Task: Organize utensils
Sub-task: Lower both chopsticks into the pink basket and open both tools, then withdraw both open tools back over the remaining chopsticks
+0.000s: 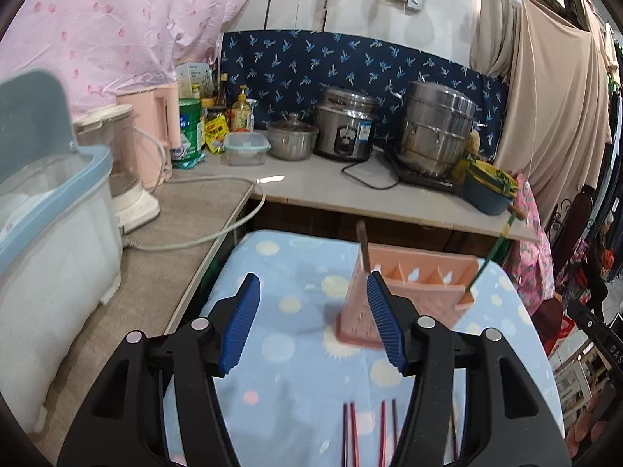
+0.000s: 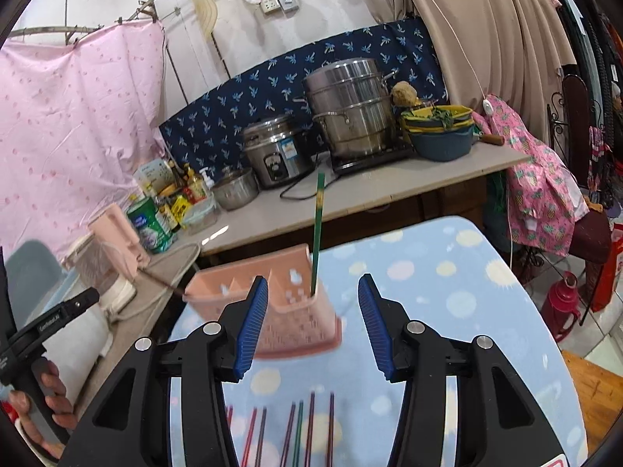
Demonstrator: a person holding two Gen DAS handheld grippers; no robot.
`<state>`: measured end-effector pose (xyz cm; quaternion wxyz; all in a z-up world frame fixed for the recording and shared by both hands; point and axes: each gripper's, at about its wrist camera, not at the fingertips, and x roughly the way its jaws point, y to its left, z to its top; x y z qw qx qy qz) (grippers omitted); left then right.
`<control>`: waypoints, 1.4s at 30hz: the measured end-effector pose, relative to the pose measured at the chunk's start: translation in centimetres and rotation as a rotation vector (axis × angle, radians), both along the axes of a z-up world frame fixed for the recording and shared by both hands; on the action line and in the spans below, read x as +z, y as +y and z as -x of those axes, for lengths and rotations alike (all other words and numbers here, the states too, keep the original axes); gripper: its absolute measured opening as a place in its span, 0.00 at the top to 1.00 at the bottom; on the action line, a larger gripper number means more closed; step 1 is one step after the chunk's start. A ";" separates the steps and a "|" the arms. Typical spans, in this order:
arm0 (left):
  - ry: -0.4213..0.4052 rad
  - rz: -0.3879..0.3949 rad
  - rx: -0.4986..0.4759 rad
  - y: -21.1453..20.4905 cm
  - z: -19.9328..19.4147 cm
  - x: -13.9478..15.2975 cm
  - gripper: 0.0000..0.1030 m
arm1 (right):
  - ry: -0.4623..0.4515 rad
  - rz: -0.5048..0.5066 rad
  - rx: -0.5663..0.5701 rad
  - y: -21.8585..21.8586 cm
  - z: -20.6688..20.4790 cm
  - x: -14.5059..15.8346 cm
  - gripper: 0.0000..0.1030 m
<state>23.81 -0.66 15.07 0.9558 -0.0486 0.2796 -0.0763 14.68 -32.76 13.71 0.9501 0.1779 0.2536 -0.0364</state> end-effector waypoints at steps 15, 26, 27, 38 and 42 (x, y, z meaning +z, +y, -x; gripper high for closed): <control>0.119 -0.119 -0.063 -0.8 10.4 -8.5 0.47 | 0.187 0.100 0.058 5.8 10.3 -8.7 0.54; 0.228 -0.127 -0.087 -1.8 14.1 -13.5 0.47 | 0.290 0.161 0.074 8.9 13.6 -14.1 0.54; 0.233 -0.127 -0.085 -1.8 14.4 -13.8 0.47 | 0.296 0.162 0.075 9.0 13.6 -14.3 0.54; 0.285 -0.125 -0.080 -1.5 15.6 -15.9 0.47 | 0.343 0.147 0.067 9.1 13.4 -16.4 0.70; 0.300 -0.131 -0.088 -1.6 15.8 -16.6 0.47 | 0.346 0.151 0.061 9.2 13.3 -16.6 0.73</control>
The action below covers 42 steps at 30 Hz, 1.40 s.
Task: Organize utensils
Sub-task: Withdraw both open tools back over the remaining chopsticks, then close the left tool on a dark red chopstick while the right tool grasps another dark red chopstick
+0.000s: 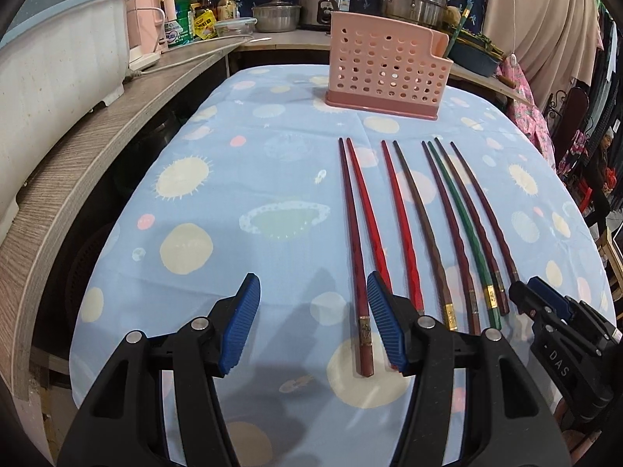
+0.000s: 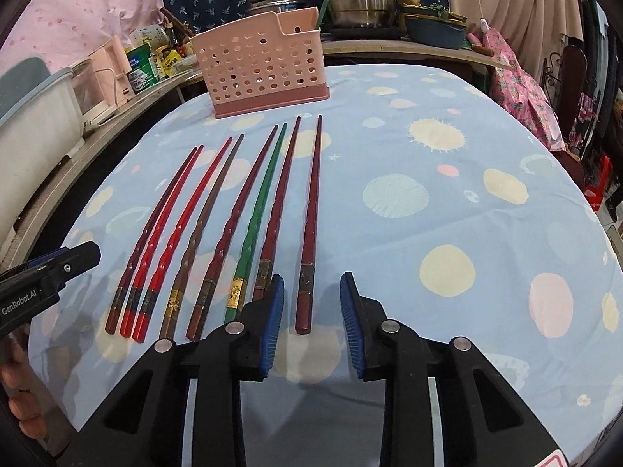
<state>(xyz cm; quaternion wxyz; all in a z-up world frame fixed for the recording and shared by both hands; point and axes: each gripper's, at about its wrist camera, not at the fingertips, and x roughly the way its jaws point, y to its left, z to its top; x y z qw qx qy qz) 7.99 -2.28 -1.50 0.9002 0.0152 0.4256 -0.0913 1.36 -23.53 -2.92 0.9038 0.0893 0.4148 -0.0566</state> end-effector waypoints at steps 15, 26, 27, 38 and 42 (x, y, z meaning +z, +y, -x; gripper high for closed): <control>0.038 -0.004 -0.023 -0.5 0.9 -1.5 0.47 | -0.009 0.053 0.001 0.5 0.2 -0.2 0.76; 0.056 -0.014 -0.027 -0.6 1.1 -2.4 0.47 | -0.012 0.070 0.002 0.7 0.3 -0.3 0.77; 0.056 -0.016 -0.029 -0.6 1.1 -2.4 0.47 | -0.012 0.071 0.002 0.7 0.3 -0.3 0.77; 0.059 -0.027 -0.029 -0.7 1.2 -2.8 0.47 | -0.013 0.072 0.002 0.7 0.3 -0.3 0.77; 0.053 -0.033 -0.029 -0.8 1.2 -2.8 0.48 | -0.013 0.072 0.002 0.7 0.3 -0.3 0.77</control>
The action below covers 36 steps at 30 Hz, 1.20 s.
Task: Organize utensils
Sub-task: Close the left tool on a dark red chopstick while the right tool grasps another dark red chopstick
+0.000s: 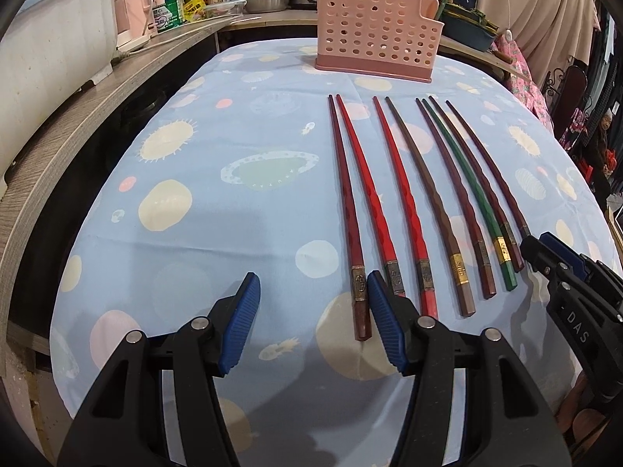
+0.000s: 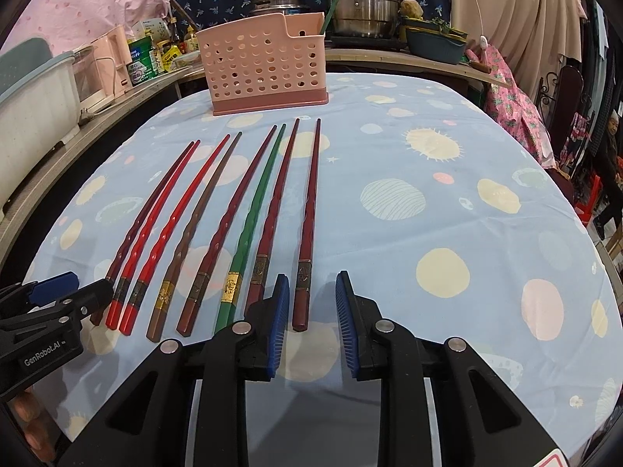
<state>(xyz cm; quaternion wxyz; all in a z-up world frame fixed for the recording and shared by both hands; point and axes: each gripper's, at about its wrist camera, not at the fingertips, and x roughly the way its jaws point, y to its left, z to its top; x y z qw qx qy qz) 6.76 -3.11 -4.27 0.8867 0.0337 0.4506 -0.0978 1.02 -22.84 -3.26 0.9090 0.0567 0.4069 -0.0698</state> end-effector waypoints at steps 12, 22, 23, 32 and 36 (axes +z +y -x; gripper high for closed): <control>-0.021 -0.012 0.002 0.0 0.4 -0.2 0.49 | -0.003 0.021 0.001 0.2 0.0 0.0 0.77; -0.020 -0.025 0.015 0.3 0.4 0.0 0.64 | -0.007 0.010 -0.001 0.2 0.0 0.0 0.77; -0.017 -0.026 0.014 0.3 0.4 0.0 0.68 | -0.008 0.008 -0.002 0.2 0.0 0.0 0.78; 0.000 -0.034 0.020 0.6 0.3 0.1 0.80 | -0.010 -0.006 -0.005 -0.1 -0.1 0.0 0.78; 0.012 -0.033 0.025 0.8 0.3 0.1 0.84 | -0.010 -0.003 -0.004 -0.1 0.0 -0.1 0.79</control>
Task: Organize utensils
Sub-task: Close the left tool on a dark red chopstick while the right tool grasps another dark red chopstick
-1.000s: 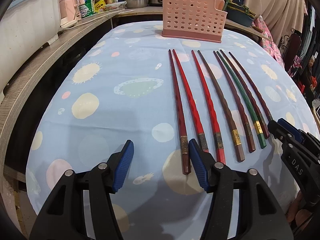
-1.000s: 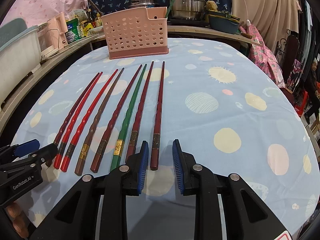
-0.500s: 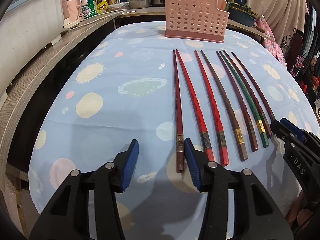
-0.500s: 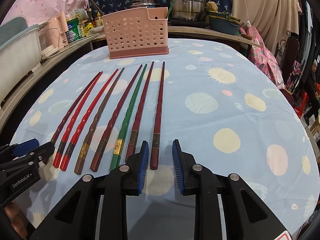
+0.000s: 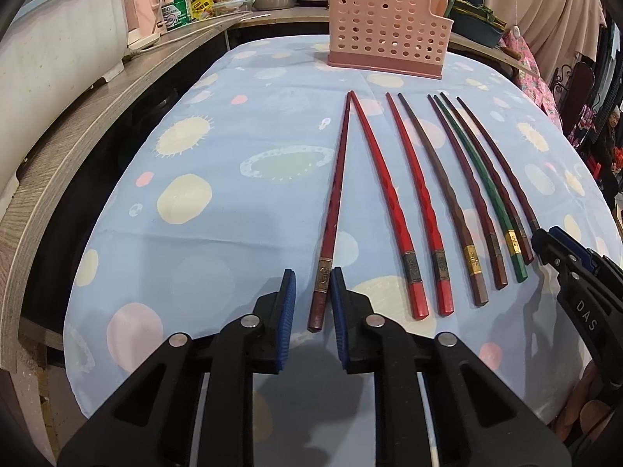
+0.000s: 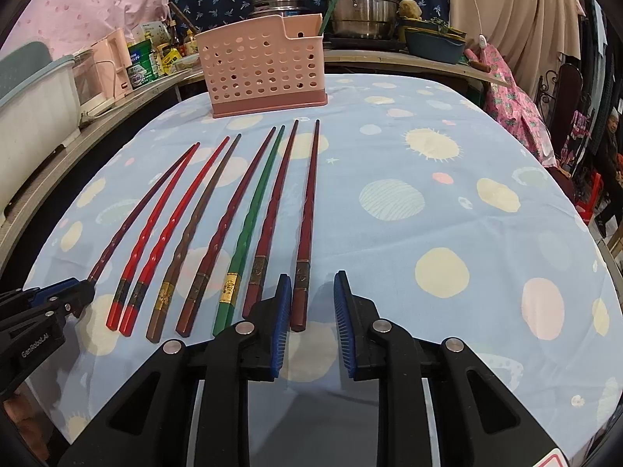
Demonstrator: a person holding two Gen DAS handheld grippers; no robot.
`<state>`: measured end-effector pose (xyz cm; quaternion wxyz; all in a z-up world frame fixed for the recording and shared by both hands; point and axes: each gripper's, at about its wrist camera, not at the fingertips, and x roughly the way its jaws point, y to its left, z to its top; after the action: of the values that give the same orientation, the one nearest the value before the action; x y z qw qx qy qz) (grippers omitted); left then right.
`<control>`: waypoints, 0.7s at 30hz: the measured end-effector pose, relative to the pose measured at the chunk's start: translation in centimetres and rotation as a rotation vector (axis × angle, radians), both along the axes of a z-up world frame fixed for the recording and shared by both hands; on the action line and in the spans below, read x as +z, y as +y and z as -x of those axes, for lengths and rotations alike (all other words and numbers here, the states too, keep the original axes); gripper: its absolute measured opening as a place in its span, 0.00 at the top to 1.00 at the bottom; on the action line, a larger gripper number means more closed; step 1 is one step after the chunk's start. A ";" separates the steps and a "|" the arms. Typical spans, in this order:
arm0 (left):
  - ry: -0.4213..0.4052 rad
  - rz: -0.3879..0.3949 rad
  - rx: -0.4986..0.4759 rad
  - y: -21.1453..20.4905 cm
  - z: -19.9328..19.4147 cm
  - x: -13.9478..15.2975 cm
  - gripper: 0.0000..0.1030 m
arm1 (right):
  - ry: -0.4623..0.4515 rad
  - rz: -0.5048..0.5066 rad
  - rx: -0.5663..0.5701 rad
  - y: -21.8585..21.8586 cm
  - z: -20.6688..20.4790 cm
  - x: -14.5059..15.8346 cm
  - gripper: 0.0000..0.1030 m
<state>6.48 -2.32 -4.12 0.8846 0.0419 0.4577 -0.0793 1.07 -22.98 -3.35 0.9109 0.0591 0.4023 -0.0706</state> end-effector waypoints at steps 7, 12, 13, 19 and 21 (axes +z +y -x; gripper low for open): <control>0.011 -0.017 0.000 -0.2 -0.1 0.0 0.86 | -0.001 -0.002 0.001 0.0 0.0 0.0 0.79; 0.022 -0.020 -0.005 -0.2 -0.2 0.1 0.87 | -0.002 -0.002 0.002 0.0 0.0 0.0 0.80; 0.024 -0.019 -0.005 -0.1 -0.2 0.1 0.88 | -0.002 -0.002 0.002 0.0 0.0 0.0 0.80; 0.042 -0.004 -0.007 0.1 -0.4 0.1 0.91 | -0.001 -0.002 0.003 0.0 0.0 0.0 0.80; 0.046 -0.004 -0.008 0.1 -0.5 0.1 0.91 | -0.001 0.000 0.003 0.0 0.0 0.0 0.81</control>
<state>6.96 -2.17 -4.05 0.8735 0.0435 0.4778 -0.0829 1.05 -22.96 -3.39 0.9112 0.0588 0.4019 -0.0693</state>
